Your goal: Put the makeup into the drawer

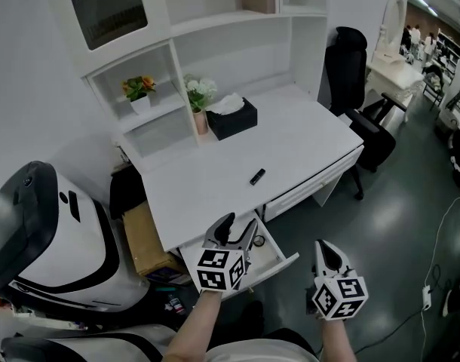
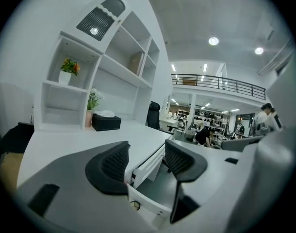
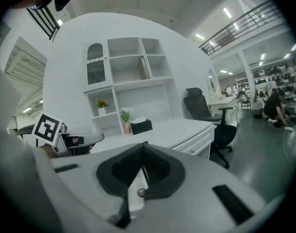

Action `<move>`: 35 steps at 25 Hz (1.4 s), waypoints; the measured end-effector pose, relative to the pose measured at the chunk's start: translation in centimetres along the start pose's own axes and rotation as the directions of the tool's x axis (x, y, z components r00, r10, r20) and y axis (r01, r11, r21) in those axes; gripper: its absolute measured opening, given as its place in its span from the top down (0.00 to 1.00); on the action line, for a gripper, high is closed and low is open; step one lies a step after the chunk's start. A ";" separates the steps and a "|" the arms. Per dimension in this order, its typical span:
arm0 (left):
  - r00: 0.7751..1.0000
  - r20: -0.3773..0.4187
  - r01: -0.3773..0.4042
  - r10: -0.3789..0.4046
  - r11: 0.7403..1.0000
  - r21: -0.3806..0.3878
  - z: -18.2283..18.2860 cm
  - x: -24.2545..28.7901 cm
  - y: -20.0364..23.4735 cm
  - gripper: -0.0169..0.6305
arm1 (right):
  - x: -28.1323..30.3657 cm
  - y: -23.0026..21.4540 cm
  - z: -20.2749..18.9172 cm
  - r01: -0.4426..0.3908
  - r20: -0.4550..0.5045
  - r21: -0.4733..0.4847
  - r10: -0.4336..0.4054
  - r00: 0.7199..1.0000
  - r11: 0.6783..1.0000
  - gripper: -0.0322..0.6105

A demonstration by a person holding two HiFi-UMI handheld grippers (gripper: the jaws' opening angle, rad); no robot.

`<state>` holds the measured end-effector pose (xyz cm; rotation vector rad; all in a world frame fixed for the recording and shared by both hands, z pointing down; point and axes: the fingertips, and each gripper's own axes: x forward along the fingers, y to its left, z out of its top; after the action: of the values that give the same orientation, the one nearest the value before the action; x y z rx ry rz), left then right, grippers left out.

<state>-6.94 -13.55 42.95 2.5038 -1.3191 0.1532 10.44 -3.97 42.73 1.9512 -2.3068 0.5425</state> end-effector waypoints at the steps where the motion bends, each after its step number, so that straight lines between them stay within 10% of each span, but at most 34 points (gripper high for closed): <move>1: 1.000 -0.002 0.005 -0.005 1.000 0.004 0.1 0.4 0.2 0.60 | 0.3 0.1 0.0 0.001 -0.003 -0.003 -0.001 1.000 1.000 0.95; 35: 0.960 -0.273 -0.027 0.068 0.988 0.150 -3.6 20.9 6.2 0.58 | 9.2 -7.9 1.3 0.036 -0.083 0.080 -0.030 0.996 0.996 0.95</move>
<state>0.04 -32.13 52.58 2.4532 -1.2912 0.6086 16.56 -14.08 45.87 1.9592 -2.2331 0.7103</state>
